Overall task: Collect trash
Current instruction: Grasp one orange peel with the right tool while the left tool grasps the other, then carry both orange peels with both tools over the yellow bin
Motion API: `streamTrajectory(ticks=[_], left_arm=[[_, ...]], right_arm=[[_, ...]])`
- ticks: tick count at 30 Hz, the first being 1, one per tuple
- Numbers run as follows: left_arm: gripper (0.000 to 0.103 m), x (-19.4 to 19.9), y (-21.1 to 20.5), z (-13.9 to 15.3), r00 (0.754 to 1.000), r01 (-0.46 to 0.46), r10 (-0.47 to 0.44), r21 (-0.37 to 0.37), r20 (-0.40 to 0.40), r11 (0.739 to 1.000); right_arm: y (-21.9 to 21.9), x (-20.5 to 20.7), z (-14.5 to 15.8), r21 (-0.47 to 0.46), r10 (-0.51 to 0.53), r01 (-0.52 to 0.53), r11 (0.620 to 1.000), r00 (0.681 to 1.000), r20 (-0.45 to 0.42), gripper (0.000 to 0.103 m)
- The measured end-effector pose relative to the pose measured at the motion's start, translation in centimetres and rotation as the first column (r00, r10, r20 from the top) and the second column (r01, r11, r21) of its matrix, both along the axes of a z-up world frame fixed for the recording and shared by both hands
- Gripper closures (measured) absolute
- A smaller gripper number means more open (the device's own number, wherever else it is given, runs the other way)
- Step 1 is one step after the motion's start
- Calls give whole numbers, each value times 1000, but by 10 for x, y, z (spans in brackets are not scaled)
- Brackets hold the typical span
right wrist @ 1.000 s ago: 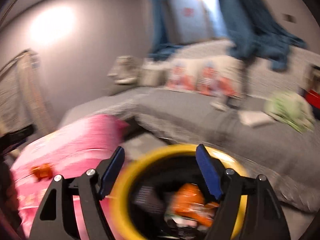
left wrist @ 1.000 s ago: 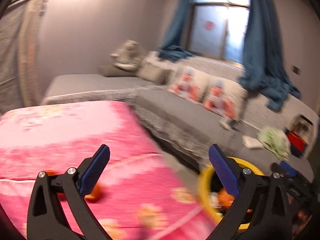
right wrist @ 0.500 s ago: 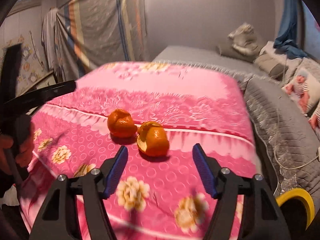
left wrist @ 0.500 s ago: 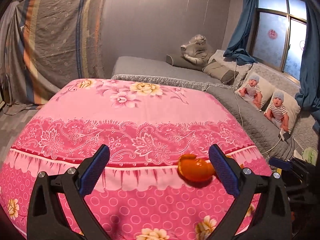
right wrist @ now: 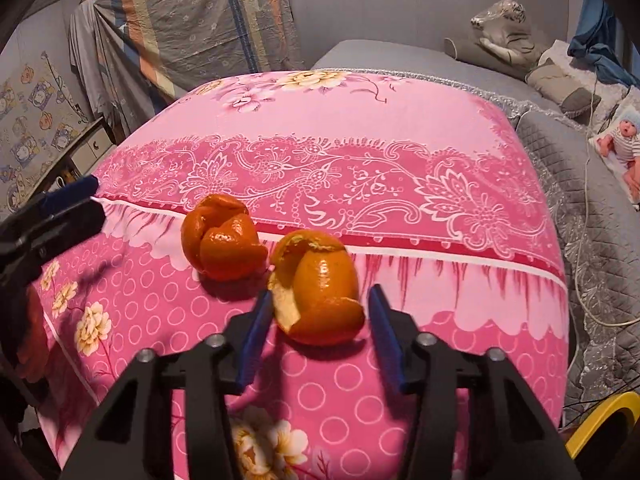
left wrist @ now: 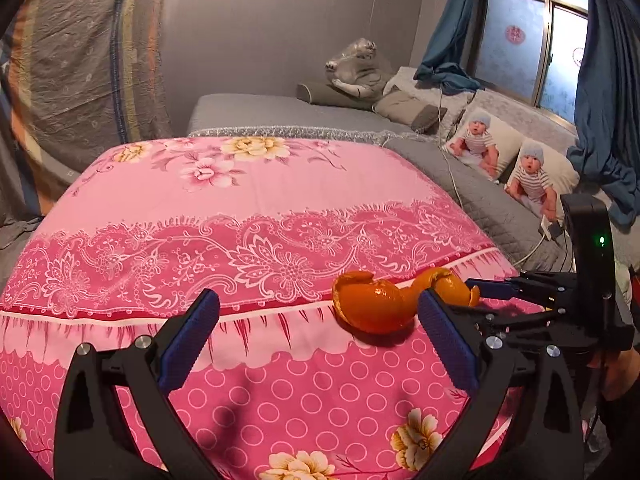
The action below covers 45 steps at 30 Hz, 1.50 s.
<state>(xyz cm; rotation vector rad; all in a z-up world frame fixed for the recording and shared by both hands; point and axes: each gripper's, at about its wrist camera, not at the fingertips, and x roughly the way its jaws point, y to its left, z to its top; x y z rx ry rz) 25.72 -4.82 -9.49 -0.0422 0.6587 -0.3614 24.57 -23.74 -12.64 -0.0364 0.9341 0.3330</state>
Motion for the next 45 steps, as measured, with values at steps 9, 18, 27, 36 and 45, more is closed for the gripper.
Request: streamTrajectory(ticks=[9, 18, 27, 36, 45], left_arm=[[8, 14, -23, -12, 995, 64, -59, 63, -76, 996], [9, 42, -54, -28, 987, 97, -81, 108, -140, 989], [45, 55, -60, -41, 980, 96, -81, 75, -183, 993], [66, 46, -53, -34, 985, 85, -76, 55, -158, 995], [68, 4, -62, 20, 991, 126, -126, 23, -40, 992]], right_arm=[[-32, -26, 27, 115, -67, 57, 992, 994, 85, 78], [-80, -79, 63, 229, -173, 136, 964, 973, 150, 78], [-97, -113, 69, 272, -215, 166, 948, 963, 162, 78], [-100, -124, 76, 290, -238, 183, 939, 957, 168, 78], [-110, -145, 90, 311, -271, 200, 929, 941, 202, 78]])
